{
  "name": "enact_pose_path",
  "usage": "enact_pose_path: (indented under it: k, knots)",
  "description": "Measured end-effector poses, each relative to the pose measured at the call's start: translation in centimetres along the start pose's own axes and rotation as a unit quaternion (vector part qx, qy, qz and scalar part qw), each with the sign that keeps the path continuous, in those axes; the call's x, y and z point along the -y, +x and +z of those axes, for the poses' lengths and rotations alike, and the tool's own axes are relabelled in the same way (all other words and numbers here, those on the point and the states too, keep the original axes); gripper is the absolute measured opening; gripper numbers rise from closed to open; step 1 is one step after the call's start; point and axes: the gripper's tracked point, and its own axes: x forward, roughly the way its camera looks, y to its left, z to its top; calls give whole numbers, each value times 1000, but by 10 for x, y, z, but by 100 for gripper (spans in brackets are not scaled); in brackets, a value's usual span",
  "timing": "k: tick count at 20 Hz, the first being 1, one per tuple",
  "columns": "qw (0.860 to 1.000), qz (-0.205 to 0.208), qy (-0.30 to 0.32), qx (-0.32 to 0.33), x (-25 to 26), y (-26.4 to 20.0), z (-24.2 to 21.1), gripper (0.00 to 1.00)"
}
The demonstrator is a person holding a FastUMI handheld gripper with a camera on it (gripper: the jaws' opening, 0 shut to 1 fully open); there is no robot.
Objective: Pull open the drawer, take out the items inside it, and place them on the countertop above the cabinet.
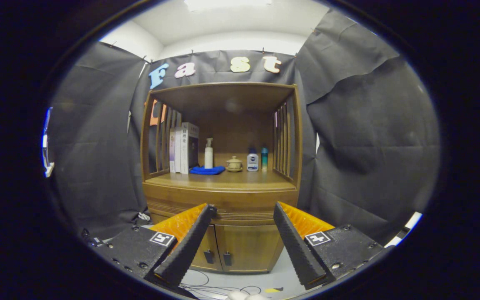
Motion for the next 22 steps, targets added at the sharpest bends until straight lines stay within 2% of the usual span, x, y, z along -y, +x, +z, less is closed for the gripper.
enact_pose_path:
  k: [6, 12, 19, 22]
  knots:
    - [1000, 2, -5, -5, -6, 9, -8, 99]
    - [1000, 15, -12, -10, -35, 34, -31, 99]
    - [999, 34, -17, -36, -85, 88, -75, 99]
    - [999, 25, -27, -37, -95, 121, -90, 99]
